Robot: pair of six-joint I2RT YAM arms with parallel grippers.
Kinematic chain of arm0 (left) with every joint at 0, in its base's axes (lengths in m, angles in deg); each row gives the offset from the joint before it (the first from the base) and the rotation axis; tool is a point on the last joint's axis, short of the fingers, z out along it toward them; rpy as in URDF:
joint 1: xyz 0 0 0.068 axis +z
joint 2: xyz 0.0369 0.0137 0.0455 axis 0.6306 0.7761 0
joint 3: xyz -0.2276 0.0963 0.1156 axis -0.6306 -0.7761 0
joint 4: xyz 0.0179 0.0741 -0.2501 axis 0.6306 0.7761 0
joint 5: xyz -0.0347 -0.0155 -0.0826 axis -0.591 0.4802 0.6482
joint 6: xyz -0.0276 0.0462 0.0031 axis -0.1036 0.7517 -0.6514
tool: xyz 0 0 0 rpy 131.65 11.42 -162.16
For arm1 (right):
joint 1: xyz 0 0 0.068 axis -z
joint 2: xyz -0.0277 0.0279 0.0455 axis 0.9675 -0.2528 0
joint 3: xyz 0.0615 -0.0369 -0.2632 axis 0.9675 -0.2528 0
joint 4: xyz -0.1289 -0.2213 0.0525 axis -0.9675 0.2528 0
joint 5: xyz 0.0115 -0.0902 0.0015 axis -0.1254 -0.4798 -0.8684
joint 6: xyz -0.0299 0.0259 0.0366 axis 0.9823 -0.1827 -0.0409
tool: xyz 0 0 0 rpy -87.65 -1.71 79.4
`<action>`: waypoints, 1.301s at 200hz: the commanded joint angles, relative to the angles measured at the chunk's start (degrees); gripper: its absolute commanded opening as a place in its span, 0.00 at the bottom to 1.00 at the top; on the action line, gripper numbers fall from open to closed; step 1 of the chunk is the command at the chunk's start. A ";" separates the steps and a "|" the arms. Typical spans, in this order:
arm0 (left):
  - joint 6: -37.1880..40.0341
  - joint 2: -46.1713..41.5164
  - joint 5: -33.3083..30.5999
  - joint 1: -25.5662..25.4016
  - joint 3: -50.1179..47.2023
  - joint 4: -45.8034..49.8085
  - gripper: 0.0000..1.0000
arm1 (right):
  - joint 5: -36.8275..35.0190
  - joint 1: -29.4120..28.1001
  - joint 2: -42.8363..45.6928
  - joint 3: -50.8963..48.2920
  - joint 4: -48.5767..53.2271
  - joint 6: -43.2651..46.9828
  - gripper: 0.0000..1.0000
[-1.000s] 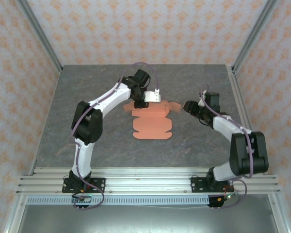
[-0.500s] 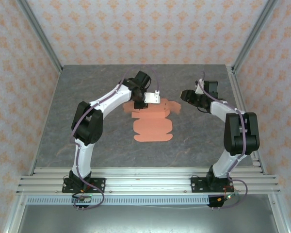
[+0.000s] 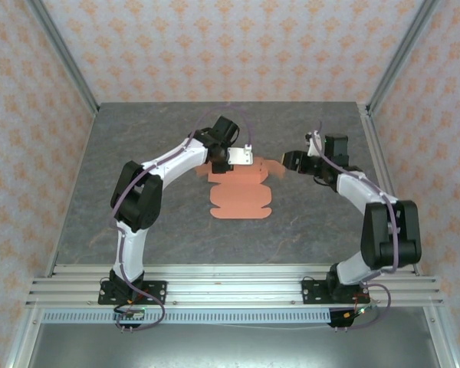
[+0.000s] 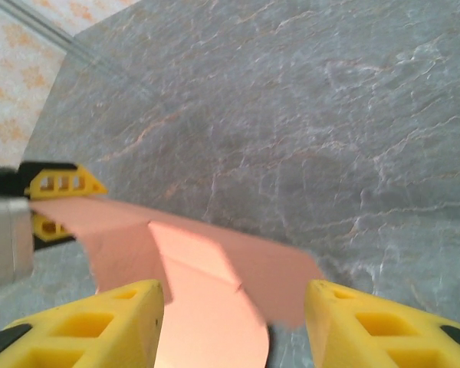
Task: Fold the paper box
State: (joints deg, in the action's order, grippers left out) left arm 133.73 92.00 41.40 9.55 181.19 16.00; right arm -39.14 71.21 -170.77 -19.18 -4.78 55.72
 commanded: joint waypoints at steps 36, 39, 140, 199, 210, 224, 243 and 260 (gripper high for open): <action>-0.06 -0.74 -1.71 -0.17 0.16 -0.37 0.15 | -12.89 -3.07 3.16 -1.43 0.82 7.50 0.52; 0.04 -0.65 -1.71 -0.21 0.27 -0.28 0.14 | -13.10 -3.07 2.81 -1.23 0.71 7.79 0.52; 0.25 -0.20 -0.53 -0.19 1.80 0.60 0.15 | -11.30 -5.83 -6.29 7.33 6.14 15.26 0.52; -0.09 -0.20 0.28 -0.27 2.20 1.08 0.15 | -15.51 -7.45 -9.95 9.80 7.18 17.51 0.49; -0.23 -0.20 0.40 -0.27 2.25 1.08 0.15 | -15.69 -7.55 -10.14 10.10 7.26 17.60 0.47; -0.37 -0.28 0.44 -0.26 2.34 1.06 0.15 | -15.90 -7.76 -10.50 10.45 7.46 17.75 0.39; -0.55 -0.34 0.52 -0.26 2.42 1.23 0.18 | -17.99 -8.33 -10.57 10.51 7.37 18.16 0.26; -0.76 -0.73 1.17 -0.26 2.59 1.64 0.35 | -19.60 -9.02 -10.70 10.68 7.85 19.40 0.24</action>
State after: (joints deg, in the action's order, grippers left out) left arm 133.81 91.91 41.29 9.47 182.16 15.96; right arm -55.36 63.32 -180.95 -10.35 2.30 72.99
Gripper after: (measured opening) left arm 0.238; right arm 0.254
